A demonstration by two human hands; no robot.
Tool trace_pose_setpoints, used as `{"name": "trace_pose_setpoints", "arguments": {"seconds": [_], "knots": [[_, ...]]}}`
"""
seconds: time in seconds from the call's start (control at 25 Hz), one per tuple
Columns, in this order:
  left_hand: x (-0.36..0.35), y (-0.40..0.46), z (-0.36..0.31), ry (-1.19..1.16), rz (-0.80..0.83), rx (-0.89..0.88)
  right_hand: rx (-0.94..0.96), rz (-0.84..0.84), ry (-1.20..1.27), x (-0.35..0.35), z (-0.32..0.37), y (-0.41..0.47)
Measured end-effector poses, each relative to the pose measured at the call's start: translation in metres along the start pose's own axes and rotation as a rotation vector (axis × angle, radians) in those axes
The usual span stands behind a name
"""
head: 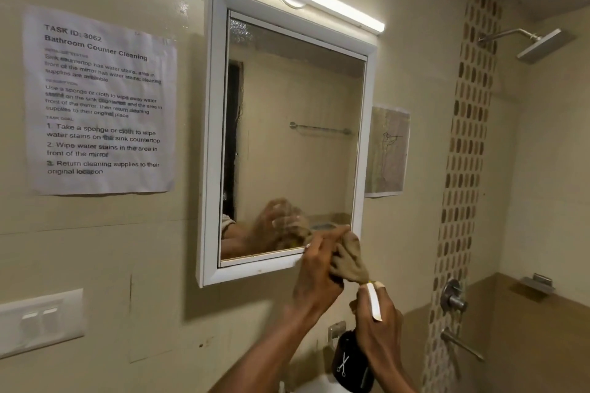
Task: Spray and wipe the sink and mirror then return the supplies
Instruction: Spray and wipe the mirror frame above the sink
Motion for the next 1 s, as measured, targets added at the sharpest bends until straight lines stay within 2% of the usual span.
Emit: {"name": "trace_pose_setpoints", "arguments": {"seconds": [0.08, 0.16, 0.24, 0.36, 0.68, 1.0], "knots": [[-0.037, 0.022, -0.005, 0.424, 0.23, -0.255, -0.012, -0.019, -0.013, 0.007, -0.005, 0.006], [-0.065, 0.024, 0.008, 0.77, 0.387, -0.506, -0.066, -0.021, -0.022, 0.013, -0.019, 0.013], [-0.073, 0.017, 0.023, 0.919, 0.473, -0.669, -0.108, -0.049, -0.015, 0.023, -0.035, 0.019], [-0.066, 0.006, 0.037, 1.011, 0.522, -0.795, -0.125, -0.065, -0.023, 0.035, -0.043, 0.021], [-0.043, -0.01, 0.027, 1.152, 0.556, -0.735, -0.07, -0.007, 0.009, 0.017, -0.017, -0.002], [0.016, -0.027, 0.032, 1.227, 0.549, -0.681, -0.04, 0.025, 0.049, 0.009, 0.011, -0.035]]}}
Point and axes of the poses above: each hand's wrist, its own y-axis towards the middle knuckle, its own x-axis out of the back of the hand, z = x × y, the point moved 9 cm from there along y, towards the middle knuckle, and after that the axes turned 1 degree about x, right-handed, at the moved point
